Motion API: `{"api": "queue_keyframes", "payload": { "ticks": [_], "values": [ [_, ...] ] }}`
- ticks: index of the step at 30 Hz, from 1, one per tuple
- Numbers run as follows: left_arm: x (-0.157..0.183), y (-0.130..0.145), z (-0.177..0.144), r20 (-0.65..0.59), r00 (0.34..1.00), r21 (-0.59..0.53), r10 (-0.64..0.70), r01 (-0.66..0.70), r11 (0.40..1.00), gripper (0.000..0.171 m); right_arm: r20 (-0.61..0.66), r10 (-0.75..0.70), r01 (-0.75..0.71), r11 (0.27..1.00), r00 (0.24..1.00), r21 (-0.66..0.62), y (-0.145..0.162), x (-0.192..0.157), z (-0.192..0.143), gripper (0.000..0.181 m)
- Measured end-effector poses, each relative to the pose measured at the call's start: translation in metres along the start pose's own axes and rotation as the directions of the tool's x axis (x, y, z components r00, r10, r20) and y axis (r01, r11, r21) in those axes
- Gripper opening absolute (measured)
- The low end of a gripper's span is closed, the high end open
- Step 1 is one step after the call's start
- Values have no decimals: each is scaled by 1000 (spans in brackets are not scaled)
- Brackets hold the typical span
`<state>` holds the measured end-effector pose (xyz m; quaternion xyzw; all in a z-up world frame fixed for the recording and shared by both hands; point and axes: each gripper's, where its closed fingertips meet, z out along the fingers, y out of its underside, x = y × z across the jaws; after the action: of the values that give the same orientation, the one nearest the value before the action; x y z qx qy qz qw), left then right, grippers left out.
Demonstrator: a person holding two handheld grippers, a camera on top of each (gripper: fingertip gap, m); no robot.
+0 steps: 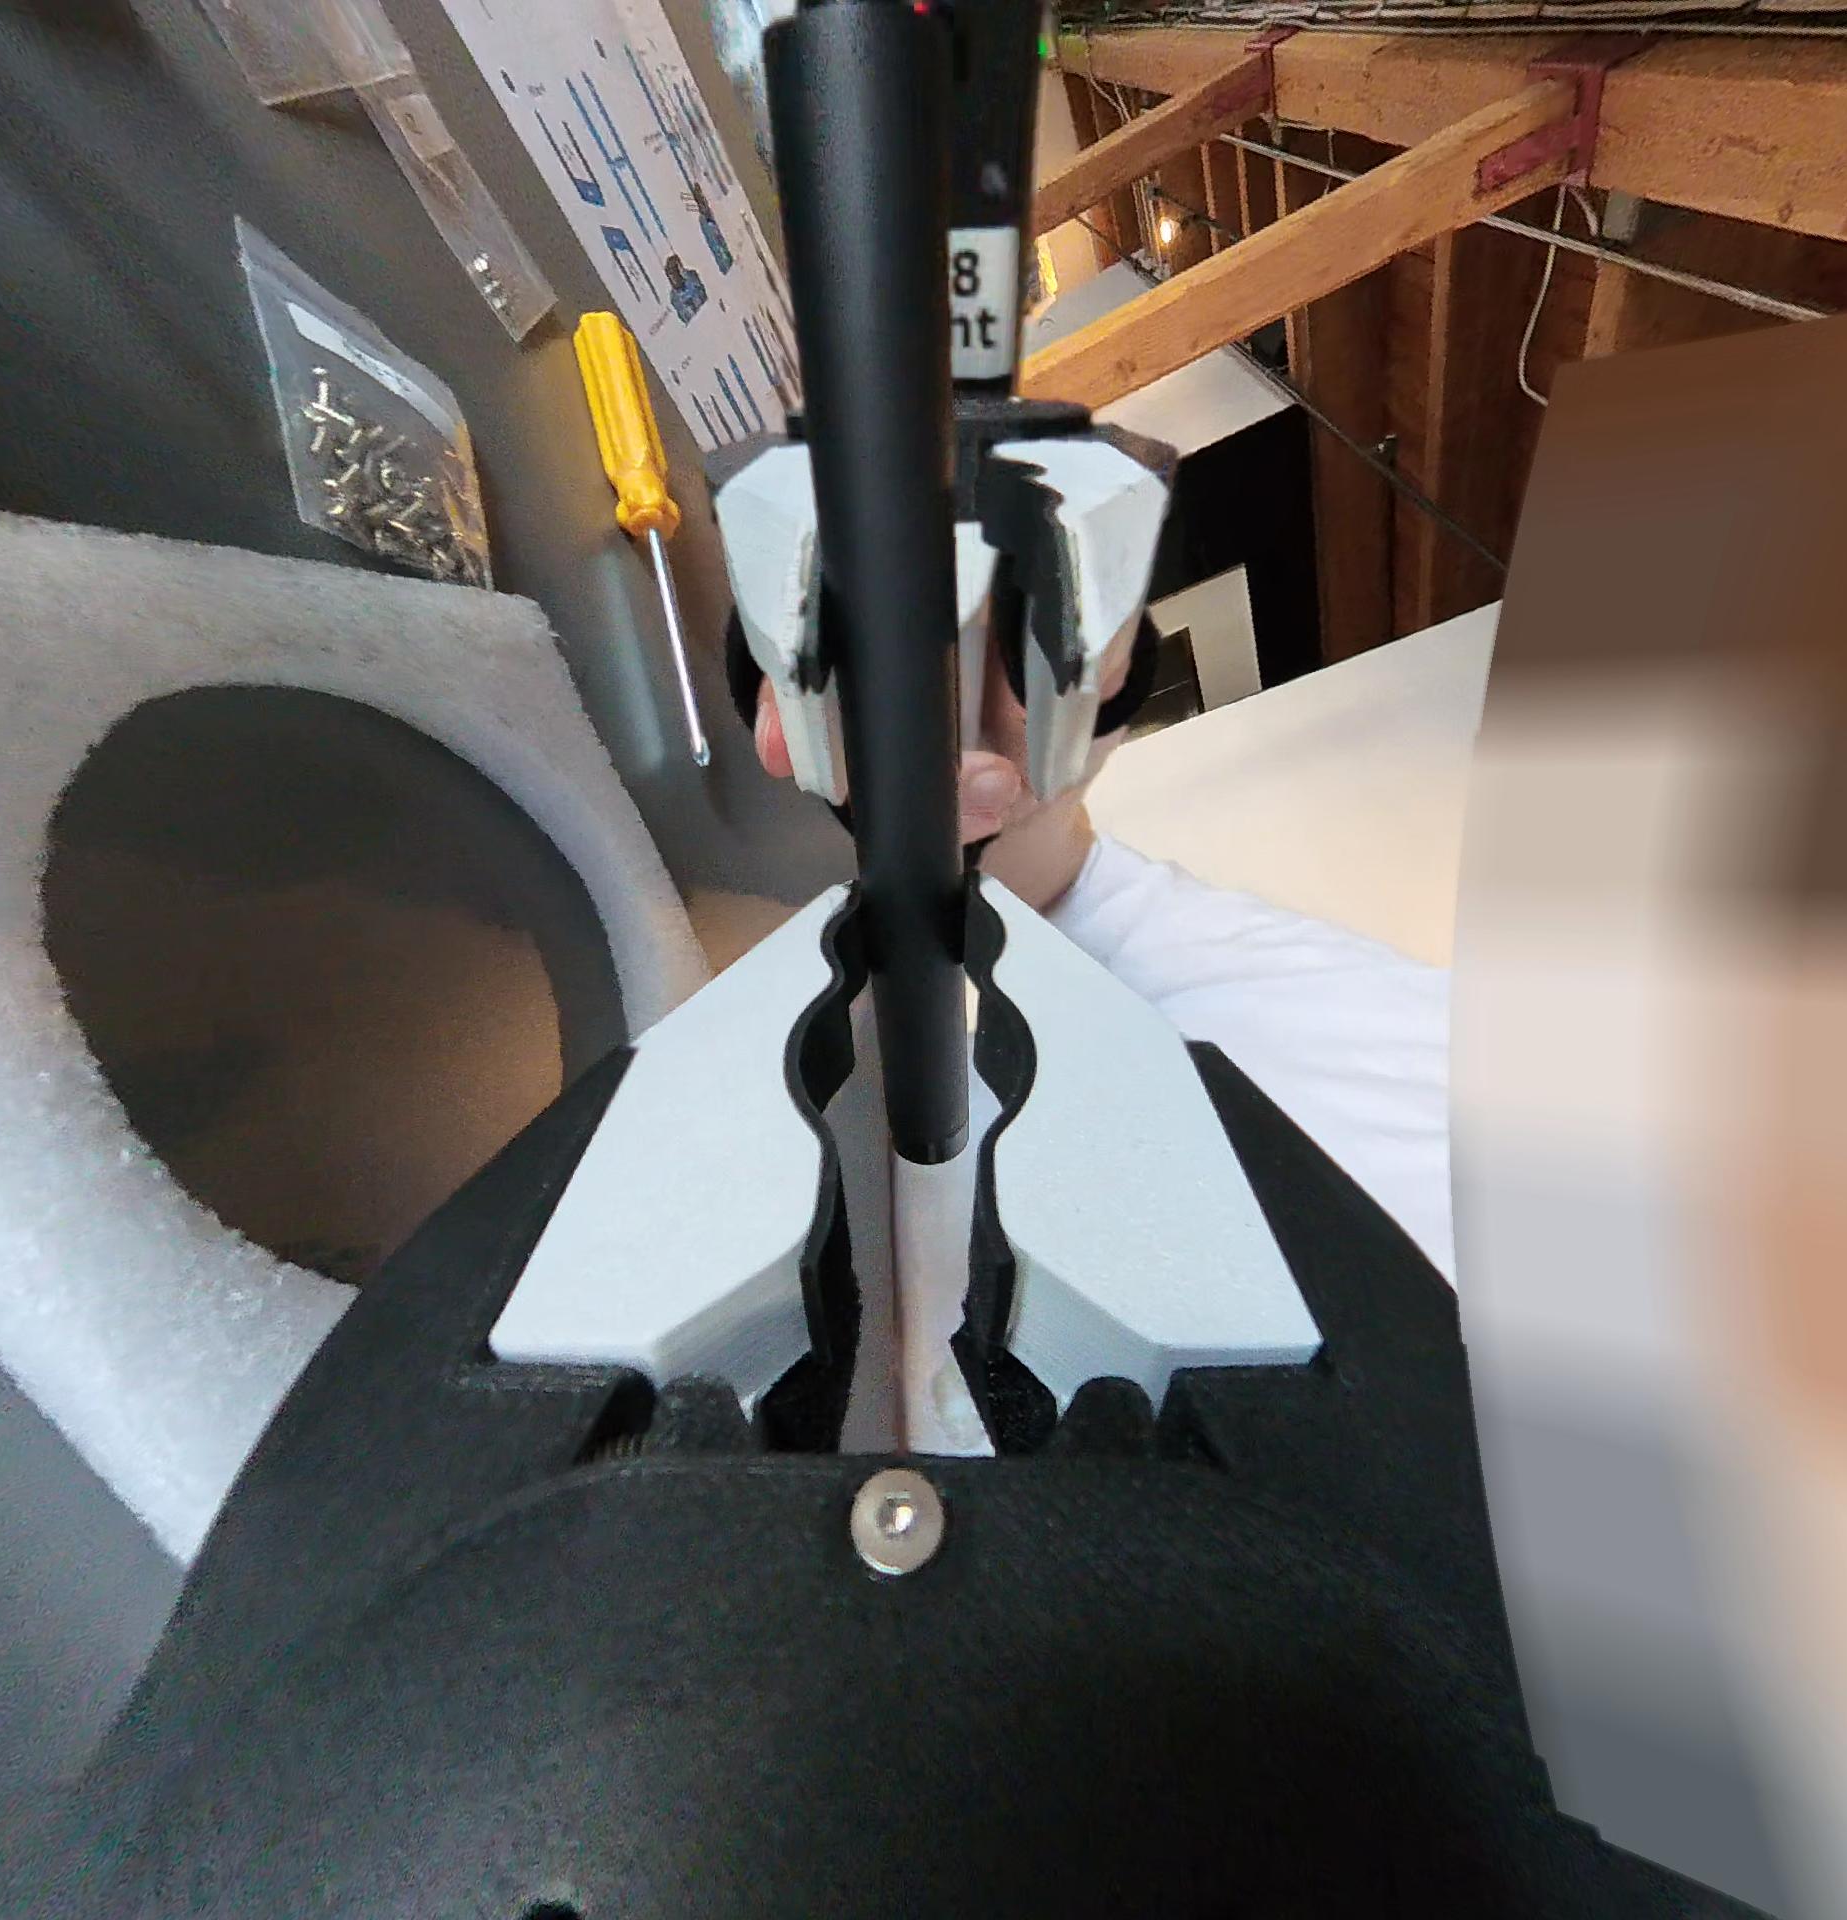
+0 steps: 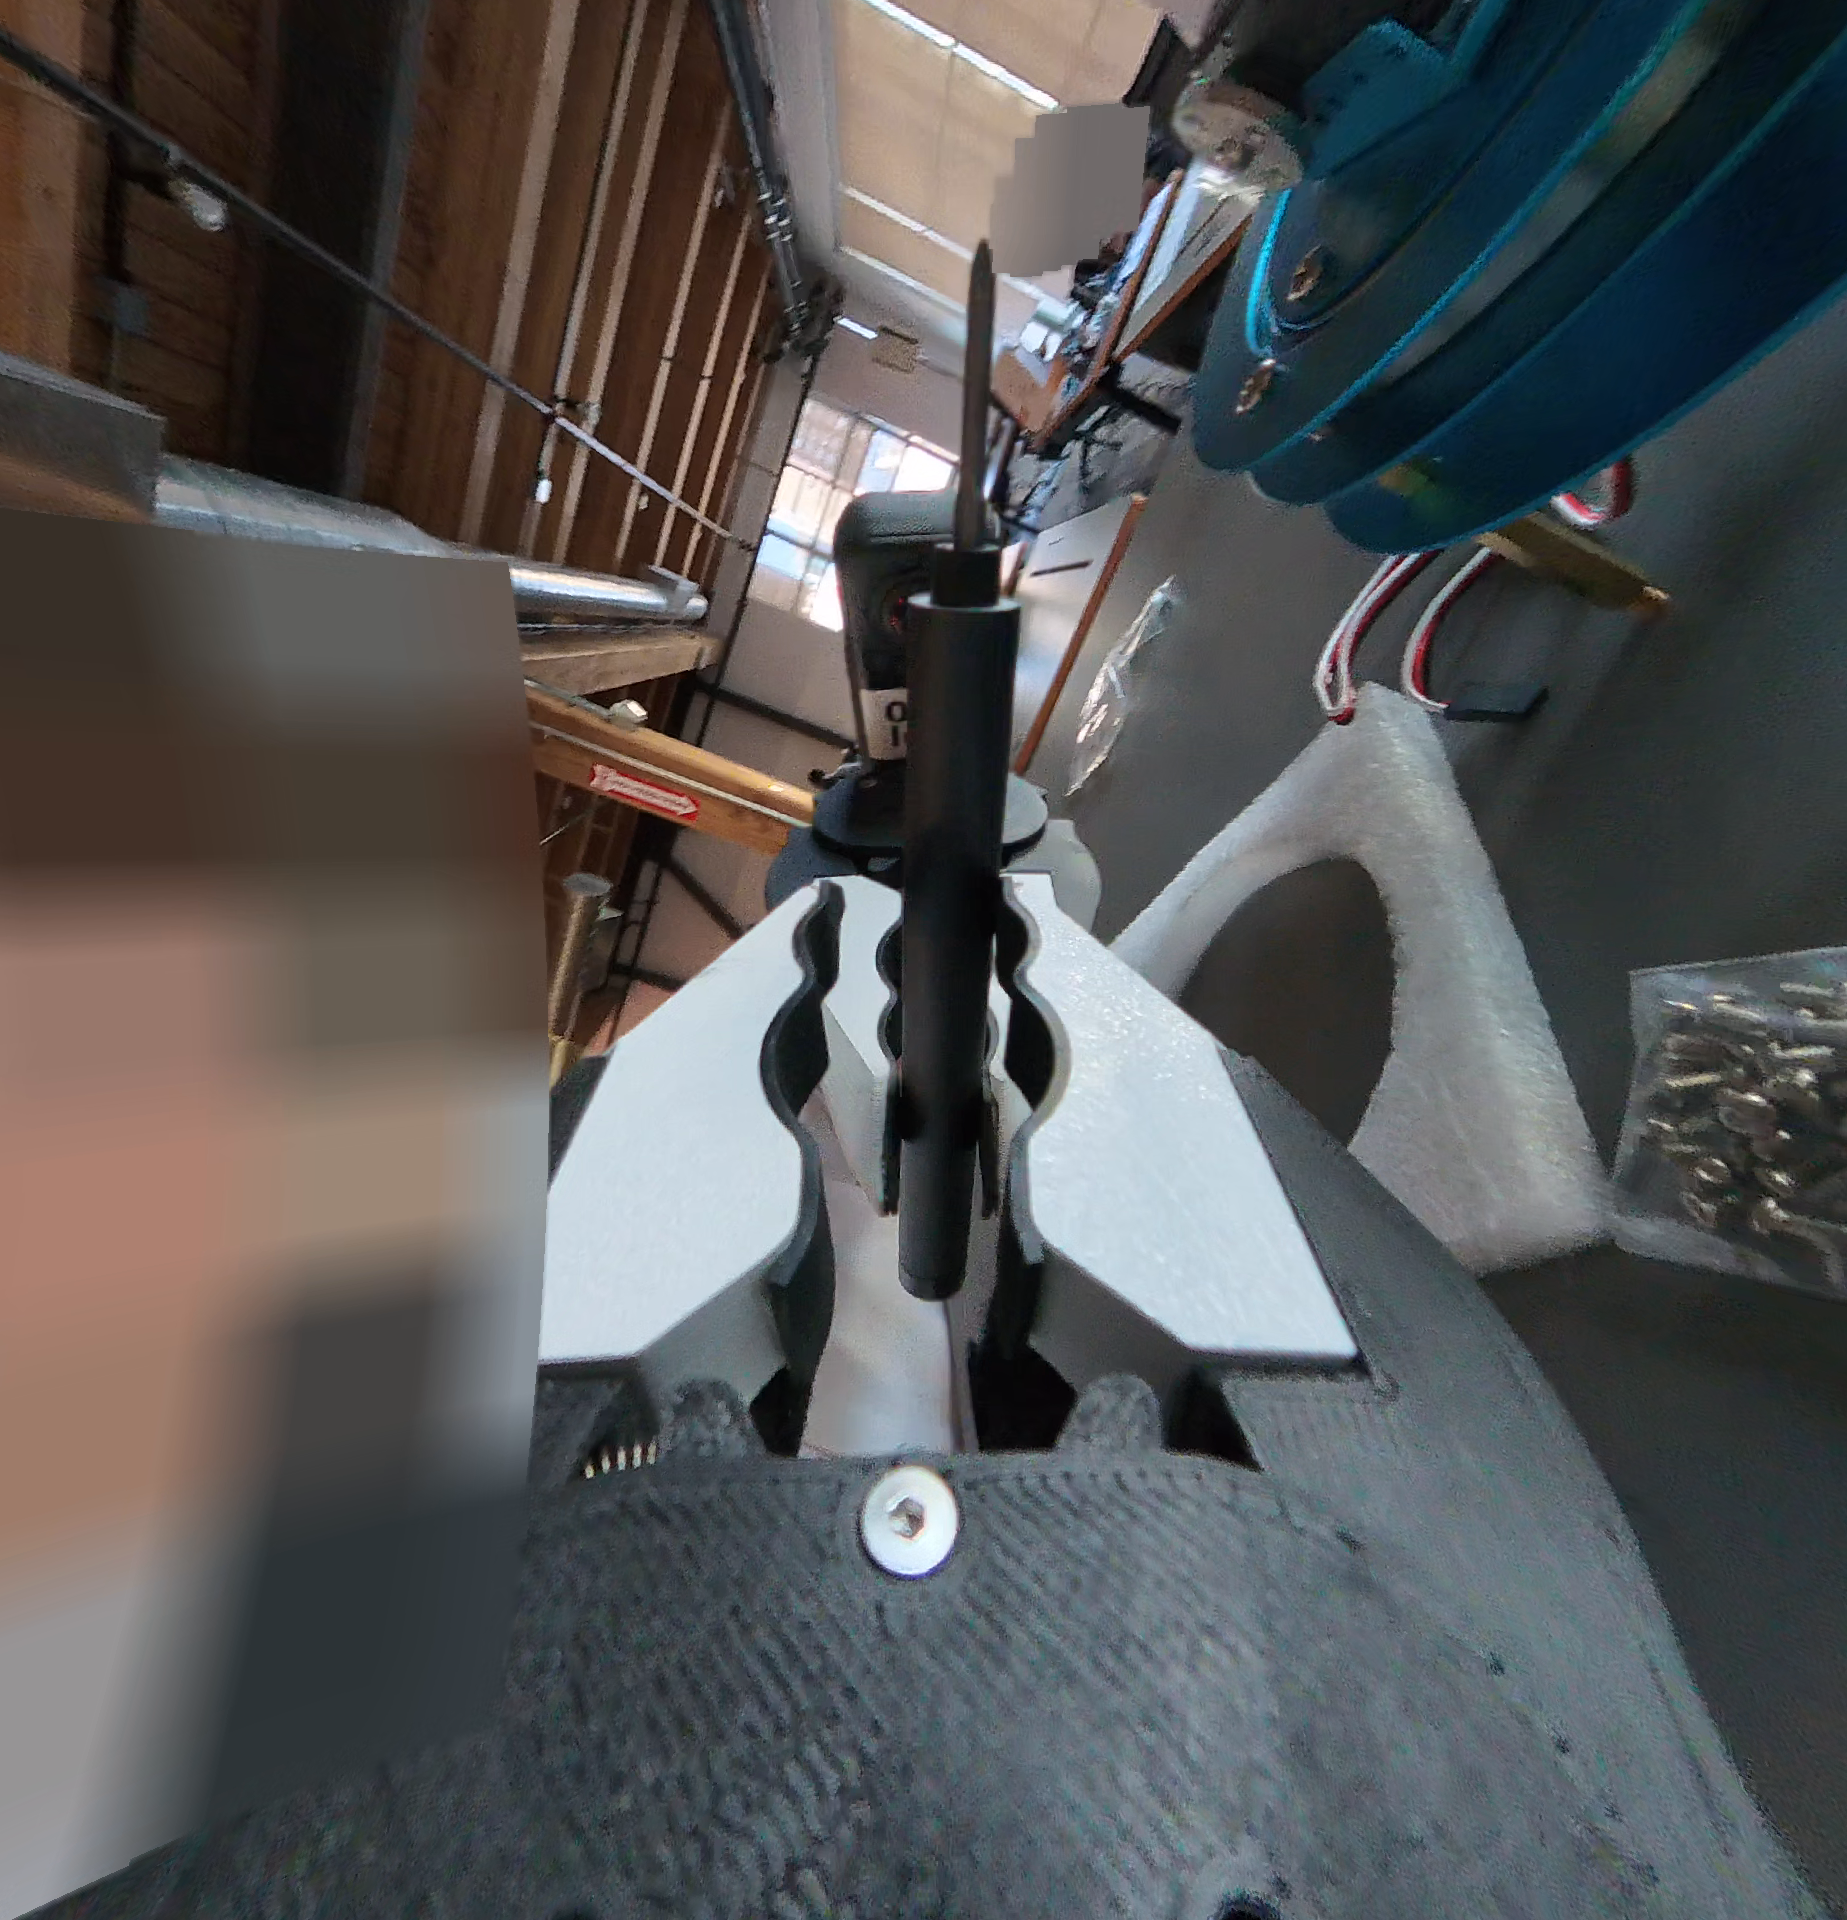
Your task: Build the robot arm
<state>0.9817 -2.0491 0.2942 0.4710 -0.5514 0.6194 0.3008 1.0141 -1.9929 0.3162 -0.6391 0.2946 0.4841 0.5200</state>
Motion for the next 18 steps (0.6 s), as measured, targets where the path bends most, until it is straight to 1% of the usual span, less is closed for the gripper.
{"api": "queue_keyframes", "payload": {
  "ticks": [3, 7, 12, 16, 18],
  "values": [
    [-3, 0, 2, 4, 1000, 8, -11, 11, 1000, 15, -70, -11, 13, 1000, 997, 23, 1, 4, 2, 31],
    [-5, 6, 7, 13, 1000, 0, -13, 13, 1000, 15, -172, -37, 43, 999, 984, 28, 7, 11, 2, 24],
    [-1, 15, 13, 7, 1000, -29, -7, 7, 1000, 15, -239, -35, 38, 999, 970, 7, 17, 14, 1, 16],
    [1, 17, 15, -30, 999, -32, -45, 44, 999, 15, -305, -99, 94, 995, 947, -32, 21, 14, 2, 16],
    [3, 16, 15, -37, 999, -22, -40, 39, 999, 15, -323, -124, 115, 992, 938, -46, 20, 13, 2, 16]
  ]
}}
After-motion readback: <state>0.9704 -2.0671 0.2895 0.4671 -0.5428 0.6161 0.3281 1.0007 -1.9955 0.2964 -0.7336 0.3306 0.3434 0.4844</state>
